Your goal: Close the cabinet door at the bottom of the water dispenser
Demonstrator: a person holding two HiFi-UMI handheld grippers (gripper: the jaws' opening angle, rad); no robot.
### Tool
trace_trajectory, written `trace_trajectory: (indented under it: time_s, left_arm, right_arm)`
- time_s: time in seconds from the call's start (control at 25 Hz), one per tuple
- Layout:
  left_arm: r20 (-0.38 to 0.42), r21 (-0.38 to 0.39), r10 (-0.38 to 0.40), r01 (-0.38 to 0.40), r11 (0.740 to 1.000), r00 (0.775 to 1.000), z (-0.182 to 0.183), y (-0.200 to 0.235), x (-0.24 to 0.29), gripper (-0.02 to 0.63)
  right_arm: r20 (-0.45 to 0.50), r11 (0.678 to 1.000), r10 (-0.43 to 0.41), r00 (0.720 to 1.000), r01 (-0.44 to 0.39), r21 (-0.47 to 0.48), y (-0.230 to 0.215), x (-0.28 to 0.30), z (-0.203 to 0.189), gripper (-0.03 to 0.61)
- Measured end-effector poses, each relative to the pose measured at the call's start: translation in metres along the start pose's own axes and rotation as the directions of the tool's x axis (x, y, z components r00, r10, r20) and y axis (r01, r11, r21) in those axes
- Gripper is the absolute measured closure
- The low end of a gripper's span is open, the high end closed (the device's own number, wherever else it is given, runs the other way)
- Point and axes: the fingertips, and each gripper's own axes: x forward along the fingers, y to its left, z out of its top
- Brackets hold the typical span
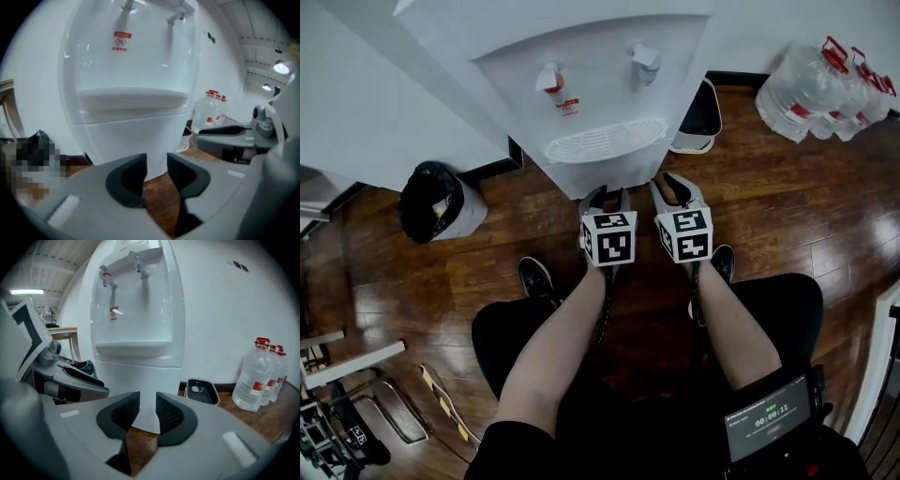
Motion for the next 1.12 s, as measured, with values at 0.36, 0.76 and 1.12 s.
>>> trace_trajectory:
  time_s: [0.36, 0.76, 1.12]
  left_arm:
    - [0.249, 0.026, -0.03, 0.025, 0.999, 0.968, 0.083, -0.004, -0.084, 0.476]
    - [0.434, 0.09, -0.108, 0.076, 0.993, 0.894, 0.132, -0.028, -0.159, 0.477]
    - [0.45, 0.051, -0.16, 0.153, 0.987, 0.879, 0.117, -0.047, -0.194, 0.477]
  right_arm:
    - [0.13, 1.0, 0.017, 0.991, -0.019, 0.019, 0.015, -0.048, 0.076, 0.487]
    - [0.2, 0.994, 0.097, 0.975, -0.086, -0.061, 0.042, -0.099, 0.132, 0.508]
    - [0.234, 0.983, 0.168, 0.958, -0.181, 0.036, 0.077, -0.144, 0.121, 0.522]
